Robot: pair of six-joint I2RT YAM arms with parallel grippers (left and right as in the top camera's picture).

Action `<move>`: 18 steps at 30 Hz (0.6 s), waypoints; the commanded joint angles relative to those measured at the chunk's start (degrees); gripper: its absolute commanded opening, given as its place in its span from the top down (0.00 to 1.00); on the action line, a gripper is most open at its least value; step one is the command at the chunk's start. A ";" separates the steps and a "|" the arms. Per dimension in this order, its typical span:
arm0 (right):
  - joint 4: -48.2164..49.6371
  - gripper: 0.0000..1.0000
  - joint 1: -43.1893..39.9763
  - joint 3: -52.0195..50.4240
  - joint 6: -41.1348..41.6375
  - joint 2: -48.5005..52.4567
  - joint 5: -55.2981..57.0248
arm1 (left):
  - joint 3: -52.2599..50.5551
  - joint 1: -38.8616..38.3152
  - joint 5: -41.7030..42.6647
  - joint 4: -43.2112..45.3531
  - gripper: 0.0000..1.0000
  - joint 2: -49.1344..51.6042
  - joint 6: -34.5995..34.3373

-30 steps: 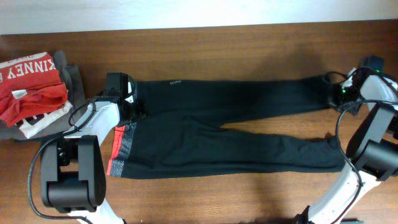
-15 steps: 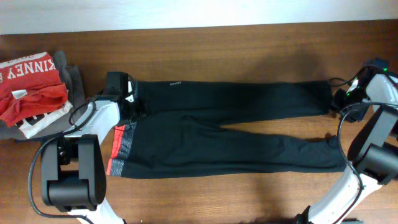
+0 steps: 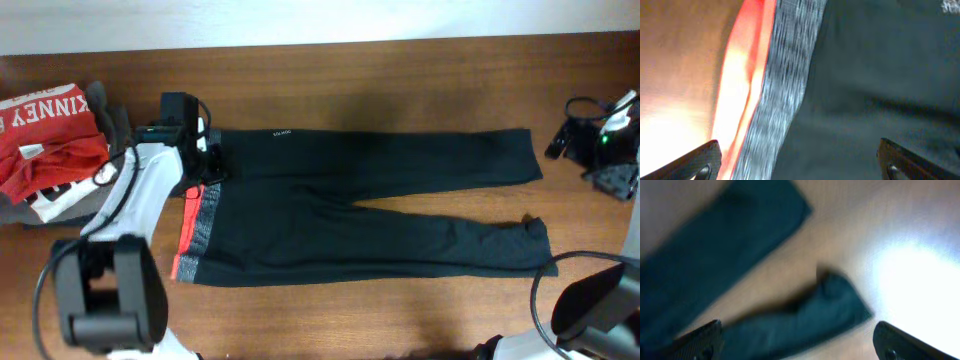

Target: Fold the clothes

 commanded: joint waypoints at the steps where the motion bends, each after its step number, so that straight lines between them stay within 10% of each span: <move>1: -4.79 0.01 -0.33 -0.11 1.33 -0.07 -1.51 | 1.18 0.20 -0.61 -6.23 0.01 -3.80 -0.63; 8: -6.32 0.01 -0.39 -7.54 3.02 -1.66 -3.45 | -0.20 0.20 -0.13 -23.17 0.01 -3.80 -5.66; 18: 6.43 0.01 -0.39 -30.97 11.43 -12.22 -3.67 | -15.17 0.20 3.50 -18.60 0.01 -14.60 -7.74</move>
